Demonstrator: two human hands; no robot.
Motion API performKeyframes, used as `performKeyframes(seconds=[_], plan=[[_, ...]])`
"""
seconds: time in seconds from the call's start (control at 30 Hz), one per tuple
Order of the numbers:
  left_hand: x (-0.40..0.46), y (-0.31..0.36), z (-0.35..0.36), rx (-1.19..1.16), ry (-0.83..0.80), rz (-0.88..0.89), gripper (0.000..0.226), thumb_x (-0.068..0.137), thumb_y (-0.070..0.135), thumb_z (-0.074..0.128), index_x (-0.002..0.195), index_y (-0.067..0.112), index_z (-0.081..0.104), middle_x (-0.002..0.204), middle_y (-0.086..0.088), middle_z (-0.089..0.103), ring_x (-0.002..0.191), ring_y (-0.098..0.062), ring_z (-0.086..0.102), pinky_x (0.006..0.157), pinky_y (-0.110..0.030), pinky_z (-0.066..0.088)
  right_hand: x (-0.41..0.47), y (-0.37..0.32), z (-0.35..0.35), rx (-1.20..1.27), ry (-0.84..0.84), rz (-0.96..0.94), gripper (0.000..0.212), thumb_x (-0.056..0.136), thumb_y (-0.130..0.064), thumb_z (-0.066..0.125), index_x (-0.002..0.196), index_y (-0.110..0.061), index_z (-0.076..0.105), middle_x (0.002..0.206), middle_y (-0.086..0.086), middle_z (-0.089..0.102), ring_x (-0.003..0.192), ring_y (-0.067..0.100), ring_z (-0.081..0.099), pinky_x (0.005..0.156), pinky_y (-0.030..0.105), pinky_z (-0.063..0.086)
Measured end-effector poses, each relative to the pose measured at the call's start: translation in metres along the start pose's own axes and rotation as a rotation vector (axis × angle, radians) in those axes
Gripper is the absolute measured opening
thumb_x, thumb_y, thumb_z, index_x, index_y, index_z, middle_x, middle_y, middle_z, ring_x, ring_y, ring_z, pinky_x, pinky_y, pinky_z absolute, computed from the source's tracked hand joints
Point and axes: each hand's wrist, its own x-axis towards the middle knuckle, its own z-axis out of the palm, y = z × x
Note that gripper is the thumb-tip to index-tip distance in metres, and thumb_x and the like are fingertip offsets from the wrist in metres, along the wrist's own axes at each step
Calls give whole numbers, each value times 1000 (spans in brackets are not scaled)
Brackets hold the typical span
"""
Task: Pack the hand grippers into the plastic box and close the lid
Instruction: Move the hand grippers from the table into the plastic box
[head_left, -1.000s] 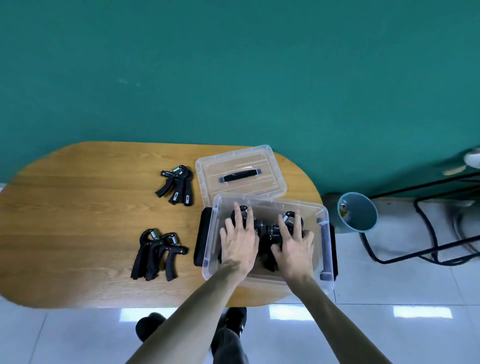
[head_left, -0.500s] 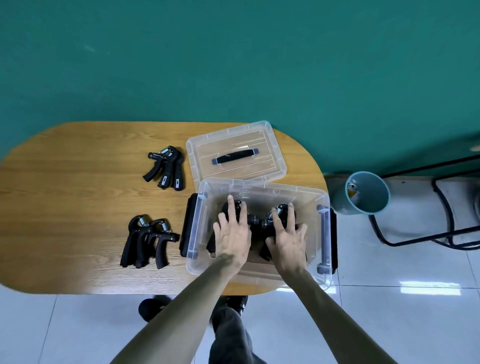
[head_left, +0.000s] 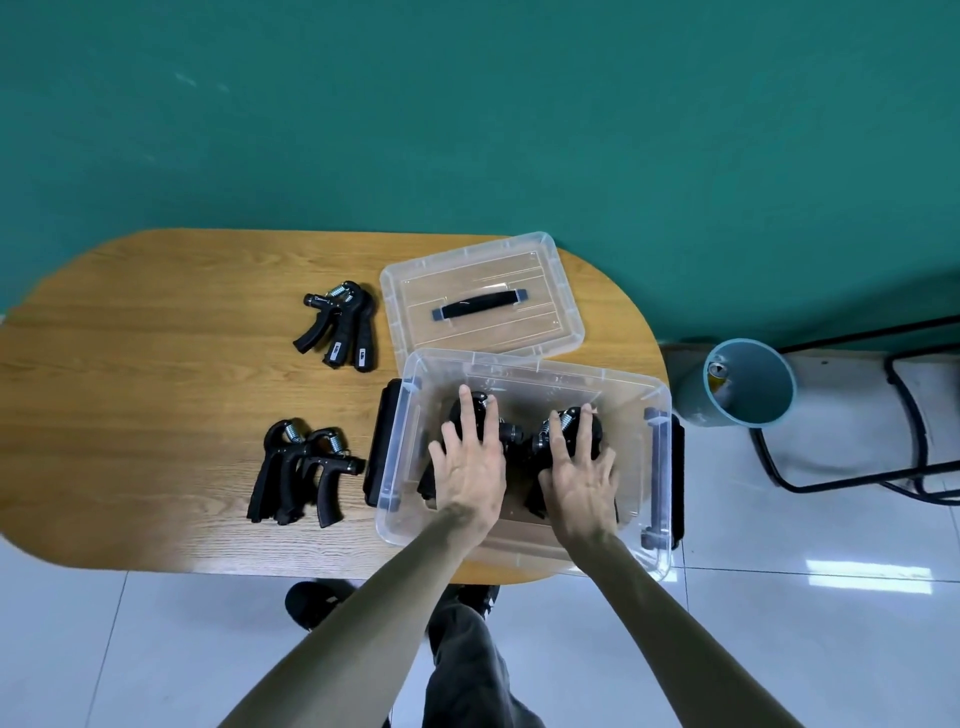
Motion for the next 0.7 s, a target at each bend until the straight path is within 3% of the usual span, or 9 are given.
performKeyframes(seconds=[0.07, 0.13, 0.23, 0.37, 0.47, 0.6, 0.7], plan=[[-1, -2, -2, -22, -20, 16, 66, 109, 34, 36, 163, 21, 1, 169, -15, -16, 132, -37, 36, 103, -49, 37, 0, -1, -3, -23, -7, 7, 70, 95, -36, 48, 158, -24, 19, 167, 18, 1, 142, 52, 22, 112, 66, 23], [-5, -6, -7, -33, -35, 29, 65, 108, 43, 28, 163, 21, 0, 170, -14, -15, 148, -40, 21, 111, -52, 31, -3, -3, -8, -33, 52, 10, 66, 96, -46, 37, 157, -25, 26, 166, 18, 13, 147, 49, 18, 115, 66, 18], [-13, -17, -19, 7, -45, 106, 66, 108, 45, 24, 163, 19, -3, 170, -14, -14, 154, -37, 11, 118, -52, 25, -7, -9, -24, -18, 128, -25, 63, 98, -51, 32, 154, -24, 32, 162, 17, 26, 145, 44, 26, 115, 61, 25], [-17, -37, -40, 95, -17, 213, 64, 109, 44, 18, 163, 17, 0, 171, -13, -4, 154, -35, 15, 120, -50, 23, -8, -23, -51, -55, 130, -91, 60, 100, -50, 33, 152, -20, 35, 154, 17, 39, 139, 41, 36, 104, 57, 41], [-17, -47, -58, 163, 33, 233, 64, 108, 46, 15, 163, 15, 5, 171, -15, 2, 154, -36, 13, 121, -50, 19, -9, -37, -65, -88, 136, -155, 60, 102, -52, 30, 153, -21, 33, 155, 17, 37, 136, 42, 37, 103, 57, 42], [-17, -67, -76, 167, 39, 167, 69, 107, 50, 10, 162, 12, -4, 168, -18, -14, 156, -37, 5, 121, -53, 18, -9, -65, -80, -129, 157, -234, 60, 103, -53, 28, 155, -22, 29, 157, 17, 33, 137, 43, 36, 102, 56, 43], [-20, -91, -81, 102, 17, 116, 70, 105, 52, 6, 161, 13, -9, 168, -16, -16, 156, -37, 6, 121, -54, 19, -9, -93, -84, -162, 159, -277, 60, 103, -53, 28, 156, -22, 26, 159, 17, 30, 138, 43, 35, 103, 55, 42]])
